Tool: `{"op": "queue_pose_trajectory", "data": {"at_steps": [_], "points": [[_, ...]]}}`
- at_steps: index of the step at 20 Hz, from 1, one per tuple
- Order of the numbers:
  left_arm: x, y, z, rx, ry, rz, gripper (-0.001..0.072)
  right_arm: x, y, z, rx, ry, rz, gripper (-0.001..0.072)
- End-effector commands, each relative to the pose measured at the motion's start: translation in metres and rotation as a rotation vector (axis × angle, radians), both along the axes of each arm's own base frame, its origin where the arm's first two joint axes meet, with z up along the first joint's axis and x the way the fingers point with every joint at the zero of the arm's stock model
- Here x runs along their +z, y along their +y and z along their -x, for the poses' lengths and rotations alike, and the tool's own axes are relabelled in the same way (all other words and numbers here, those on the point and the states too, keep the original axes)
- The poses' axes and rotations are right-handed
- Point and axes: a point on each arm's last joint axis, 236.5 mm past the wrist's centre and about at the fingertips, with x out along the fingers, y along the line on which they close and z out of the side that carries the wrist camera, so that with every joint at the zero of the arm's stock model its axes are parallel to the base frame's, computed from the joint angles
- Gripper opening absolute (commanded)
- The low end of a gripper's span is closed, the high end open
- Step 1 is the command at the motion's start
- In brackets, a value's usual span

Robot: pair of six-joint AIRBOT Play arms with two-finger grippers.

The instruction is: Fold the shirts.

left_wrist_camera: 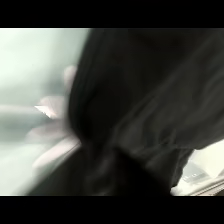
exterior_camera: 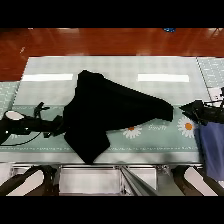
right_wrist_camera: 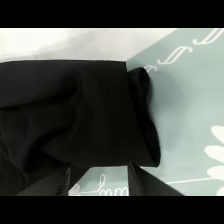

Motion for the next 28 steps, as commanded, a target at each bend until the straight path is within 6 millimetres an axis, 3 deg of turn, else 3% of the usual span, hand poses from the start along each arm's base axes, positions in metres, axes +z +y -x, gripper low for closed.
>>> {"op": "queue_pose_trajectory", "data": {"at_steps": [1,6,12,22,26,27,28], "points": [[0.005,-0.023,-0.013,-0.104,-0.076,-0.004,0.002,-0.005,-0.007,0.0,-0.006,0.005,0.034,0.0406],[0.039,-0.005,-0.052,-0.069,-0.169,-0.006,0.002,-0.037,-0.013,0.007,-0.006,0.107,0.024,0.0406],[0.044,-0.002,-0.057,-0.068,-0.18,-0.005,0.002,-0.074,0.005,0.003,0.028,0.163,-0.134,0.0406],[0.043,-0.003,-0.056,-0.068,-0.178,-0.005,0.002,-0.064,0.017,-0.014,0.025,0.088,-0.221,0.0406],[0.043,-0.003,-0.056,-0.068,-0.178,-0.005,0.002,-0.067,0.05,-0.019,0.117,0.089,-0.192,0.04],[0.043,-0.003,-0.056,-0.068,-0.178,-0.005,0.002,-0.067,0.059,-0.022,0.133,0.084,-0.186,0.0349],[0.043,-0.002,-0.057,-0.066,-0.18,-0.006,0.002,-0.064,0.068,-0.025,0.16,0.074,-0.184,0.0182]]}}
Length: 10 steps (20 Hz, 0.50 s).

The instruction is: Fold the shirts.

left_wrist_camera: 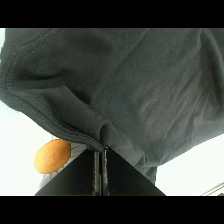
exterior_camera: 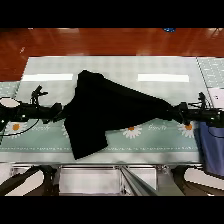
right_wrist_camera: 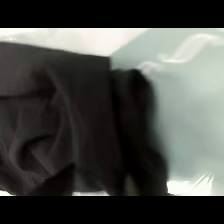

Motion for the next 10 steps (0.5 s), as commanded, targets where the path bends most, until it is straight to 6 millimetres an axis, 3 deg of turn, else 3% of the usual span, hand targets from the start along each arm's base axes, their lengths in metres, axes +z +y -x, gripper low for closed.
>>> {"op": "queue_pose_trajectory", "data": {"at_steps": [1,3,5,7,8,10], "points": [[0.002,0.002,-0.003,0.005,-0.009,-0.004,0.002,0.006,0.027,-0.01,0.093,-0.054,0.021,0.0028],[0.016,0.004,-0.018,0.003,-0.056,-0.011,0.002,0.034,0.031,-0.025,0.153,-0.119,0.01,0.0025],[0.054,0.007,-0.048,0.005,-0.167,-0.016,0.002,0.086,0.024,-0.054,0.173,-0.216,0.023,0.0025],[0.12,0.008,-0.085,0.022,-0.343,0.0,0.002,0.158,0.013,-0.086,0.17,-0.369,0.083,0.0024],[0.158,0.008,-0.101,0.026,-0.437,0.003,0.002,0.203,0.008,-0.1,0.164,-0.463,0.125,0.0025],[0.245,0.008,-0.12,0.023,-0.645,-0.008,0.002,0.289,0.002,-0.114,0.14,-0.64,0.205,0.0024]]}}
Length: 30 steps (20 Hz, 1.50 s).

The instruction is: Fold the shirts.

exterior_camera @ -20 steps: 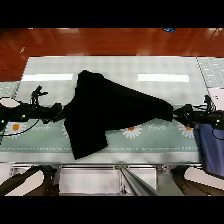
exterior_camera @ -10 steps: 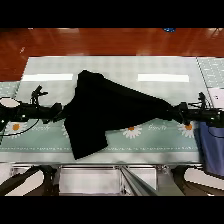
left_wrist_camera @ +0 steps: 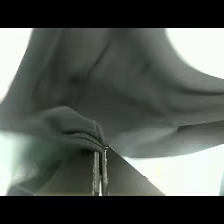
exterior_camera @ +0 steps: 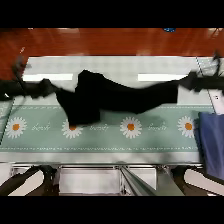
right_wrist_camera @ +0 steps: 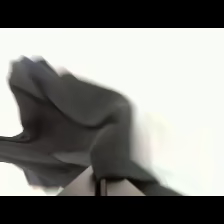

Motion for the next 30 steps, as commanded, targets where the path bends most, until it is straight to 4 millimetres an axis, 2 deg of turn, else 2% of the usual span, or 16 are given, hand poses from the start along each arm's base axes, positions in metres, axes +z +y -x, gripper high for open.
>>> {"op": "queue_pose_trajectory", "data": {"at_steps": [1,3,4,6,8,10,13,16,19,20,22,23,25,27,28,30], "points": [[0.145,-0.002,-0.027,0.0,-0.344,-0.011,0.002,0.145,-0.002,-0.014,-0.019,-0.288,0.083,0.0024],[0.232,-0.004,-0.016,-0.006,-0.552,-0.056,0.002,0.221,0.004,0.0,-0.021,-0.454,0.14,0.0024],[0.274,-0.003,-0.004,-0.001,-0.653,-0.08,0.002,0.252,0.009,0.011,-0.024,-0.528,0.169,0.0024],[0.339,0.001,0.028,0.024,-0.817,-0.13,0.002,0.296,0.016,0.038,-0.036,-0.637,0.234,0.0025],[0.389,0.01,0.069,0.079,-0.955,-0.196,0.002,0.324,0.022,0.072,-0.06,-0.716,0.32,0.0025],[0.415,0.021,0.104,0.156,-1.038,-0.27,0.002,0.336,0.02,0.107,-0.104,-0.748,0.435,0.0025],[0.434,0.039,0.15,0.295,-1.111,-0.45,0.002,0.35,0.02,0.161,-0.185,-0.781,0.557,0.0025],[0.447,0.021,0.197,0.307,-1.195,-0.536,0.002,0.354,0.023,0.211,-0.243,-0.794,0.635,0.0025],[0.447,0.031,0.241,0.384,-1.207,-0.603,0.002,0.348,0.02,0.243,-0.303,-0.764,0.671,0.0025],[0.44,0.039,0.249,0.404,-1.175,-0.612,0.002,0.347,0.023,0.249,-0.3,-0.764,0.667,0.0025],[0.413,0.043,0.249,0.372,-1.061,-0.586,0.002,0.336,0.025,0.252,-0.281,-0.729,0.657,0.0025],[0.399,0.046,0.241,0.357,-1.008,-0.593,0.002,0.323,0.024,0.247,-0.272,-0.692,0.646,0.0025],[0.361,0.056,0.214,0.341,-0.885,-0.6,0.0019,0.282,0.018,0.231,-0.239,-0.565,0.614,0.0025],[0.303,0.064,0.173,0.315,-0.706,-0.552,0.002,0.228,0.016,0.208,-0.186,-0.42,0.551,0.0025],[0.267,0.061,0.151,0.295,-0.597,-0.486,0.002,0.196,0.014,0.196,-0.153,-0.347,0.526,0.0025],[0.2,0.042,0.109,0.217,-0.439,-0.333,0.002,0.136,0.006,0.174,-0.123,-0.223,0.485,0.0025]]}}
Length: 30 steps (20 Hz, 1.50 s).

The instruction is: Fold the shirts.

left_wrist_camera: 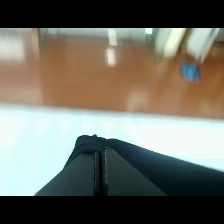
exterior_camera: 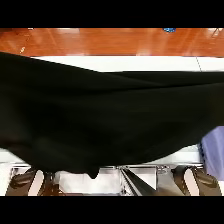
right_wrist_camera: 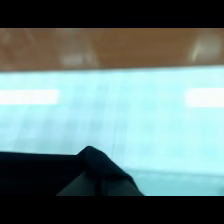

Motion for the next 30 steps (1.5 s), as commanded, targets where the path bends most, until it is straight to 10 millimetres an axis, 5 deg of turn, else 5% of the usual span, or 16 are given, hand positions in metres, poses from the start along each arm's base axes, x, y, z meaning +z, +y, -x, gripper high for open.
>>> {"op": "queue_pose_trajectory", "data": {"at_steps": [1,4,7,11,12,13,14,15,16,18,20,22,24,26,28,30], "points": [[-0.109,-0.022,-0.064,-0.101,0.243,0.222,0.002,-0.103,-0.011,-0.038,0.004,0.198,-0.099,0.0025],[-0.183,-0.01,-0.139,-0.049,0.314,0.302,0.002,-0.172,-0.025,-0.102,-0.012,0.239,-0.215,0.0025],[-0.242,-0.005,-0.203,0.013,0.382,0.43,0.002,-0.216,-0.026,-0.167,0.001,0.261,-0.383,0.0025],[-0.304,-0.014,-0.253,0.072,0.456,0.6,0.002,-0.275,-0.023,-0.243,-0.062,0.337,-0.524,0.0026],[-0.313,-0.018,-0.259,0.071,0.478,0.618,0.0021,-0.286,-0.018,-0.26,-0.072,0.361,-0.552,0.0099],[-0.321,-0.023,-0.263,0.066,0.495,0.622,0.0041,-0.293,-0.012,-0.273,-0.069,0.391,-0.581,0.0319],[-0.324,-0.028,-0.264,0.05,0.516,0.626,0.0167,-0.296,-0.003,-0.281,-0.032,0.426,-0.608,0.041],[-0.326,-0.035,-0.26,0.013,0.555,0.616,0.0415,-0.293,0.003,-0.285,0.007,0.449,-0.628,0.0413],[-0.325,-0.031,-0.251,-0.031,0.591,0.569,0.051,-0.283,0.001,-0.287,0.03,0.461,-0.64,0.0413],[-0.327,0.0,-0.218,-0.079,0.737,0.462,0.051,-0.256,-0.021,-0.282,0.049,0.461,-0.651,0.0413],[-0.331,0.053,-0.18,-0.001,0.866,0.431,0.0509,-0.234,-0.058,-0.258,0.049,0.476,-0.632,0.0412],[-0.322,0.103,-0.15,0.121,0.848,0.447,0.0508,-0.235,-0.104,-0.218,-0.045,0.535,-0.518,0.0412],[-0.325,0.129,-0.122,0.231,0.806,0.488,0.0508,-0.233,-0.135,-0.195,-0.237,0.488,-0.474,0.0412],[-0.354,0.128,-0.082,0.275,0.858,0.543,0.0508,-0.242,-0.136,-0.171,-0.326,0.436,-0.466,0.0412],[-0.39,0.106,-0.049,0.262,0.925,0.654,0.0508,-0.266,-0.115,-0.141,-0.321,0.461,-0.478,0.0412],[-0.405,0.083,-0.042,0.264,0.903,0.832,0.0507,-0.284,-0.089,-0.118,-0.284,0.489,-0.521,0.0412]]}}
